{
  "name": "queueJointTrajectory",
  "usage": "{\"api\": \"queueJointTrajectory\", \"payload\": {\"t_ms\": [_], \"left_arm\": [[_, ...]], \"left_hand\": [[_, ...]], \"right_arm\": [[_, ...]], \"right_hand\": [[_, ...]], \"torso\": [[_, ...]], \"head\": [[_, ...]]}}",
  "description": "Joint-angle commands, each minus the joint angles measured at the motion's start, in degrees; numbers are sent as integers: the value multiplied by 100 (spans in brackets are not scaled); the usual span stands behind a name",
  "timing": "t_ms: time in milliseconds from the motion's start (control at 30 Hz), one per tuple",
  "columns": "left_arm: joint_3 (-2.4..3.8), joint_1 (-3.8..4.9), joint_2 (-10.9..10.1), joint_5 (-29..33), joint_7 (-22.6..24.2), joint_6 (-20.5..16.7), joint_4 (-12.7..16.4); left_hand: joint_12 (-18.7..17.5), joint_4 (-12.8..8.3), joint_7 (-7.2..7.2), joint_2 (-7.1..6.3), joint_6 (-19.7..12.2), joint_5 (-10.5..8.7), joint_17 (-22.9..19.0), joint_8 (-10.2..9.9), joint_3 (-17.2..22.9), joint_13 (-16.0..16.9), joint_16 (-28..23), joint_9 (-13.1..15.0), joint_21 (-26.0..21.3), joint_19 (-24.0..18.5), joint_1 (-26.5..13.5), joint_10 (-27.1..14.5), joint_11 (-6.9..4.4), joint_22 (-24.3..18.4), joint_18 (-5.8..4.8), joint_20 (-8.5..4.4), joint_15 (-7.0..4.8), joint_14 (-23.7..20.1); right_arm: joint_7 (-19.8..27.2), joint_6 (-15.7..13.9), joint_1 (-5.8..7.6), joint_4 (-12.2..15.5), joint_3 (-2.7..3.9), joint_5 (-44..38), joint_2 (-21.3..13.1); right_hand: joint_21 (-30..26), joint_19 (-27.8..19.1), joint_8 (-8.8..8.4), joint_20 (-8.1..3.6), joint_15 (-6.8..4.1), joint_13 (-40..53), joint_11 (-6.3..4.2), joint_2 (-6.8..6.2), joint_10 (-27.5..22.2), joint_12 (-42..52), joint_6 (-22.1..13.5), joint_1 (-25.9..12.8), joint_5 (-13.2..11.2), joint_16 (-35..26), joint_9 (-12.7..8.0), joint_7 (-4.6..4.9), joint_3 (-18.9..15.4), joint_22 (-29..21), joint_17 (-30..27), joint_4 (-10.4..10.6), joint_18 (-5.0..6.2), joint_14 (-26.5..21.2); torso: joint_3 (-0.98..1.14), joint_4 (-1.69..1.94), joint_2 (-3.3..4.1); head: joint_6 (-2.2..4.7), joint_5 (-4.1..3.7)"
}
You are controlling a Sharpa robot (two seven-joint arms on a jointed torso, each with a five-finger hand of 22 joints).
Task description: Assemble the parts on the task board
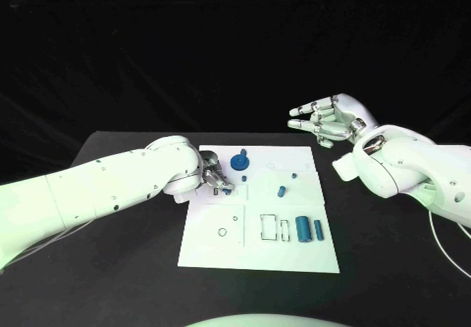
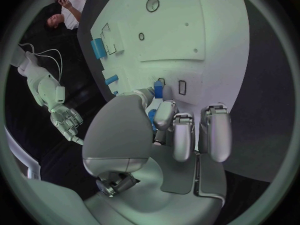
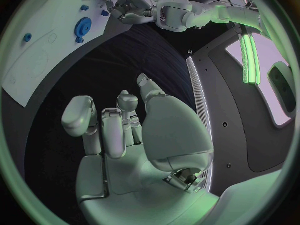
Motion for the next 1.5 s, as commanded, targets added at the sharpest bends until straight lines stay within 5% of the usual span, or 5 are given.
{"api": "queueJointTrajectory", "payload": {"t_ms": [33,1500], "left_arm": [[2,-2,7,-154,53,46,8],[-2,-5,112,-218,-61,614,-164]], "left_hand": [[-1,-939,-65,-12,59,39,1506,28,973,-7,14,8,24,338,-64,29,-3,962,-111,7,11,582],[-15,-966,-63,-43,64,37,1506,26,1016,-22,14,14,40,347,-96,28,0,983,-116,5,17,582]], "right_arm": [[28,108,-7,-3,0,-11,8],[20,161,-14,-9,-3,-11,22]], "right_hand": [[-26,-23,20,-1,28,-9,1,40,-54,-21,-42,4,30,-33,-2,-10,-40,-5,91,-9,81,297],[-33,-25,21,-1,28,-10,1,41,-52,-18,-44,-5,31,-36,-2,-11,-53,-14,89,-3,83,297]], "torso": [[3,0,0],[7,-4,3]], "head": [[-12,8],[-60,7]]}}
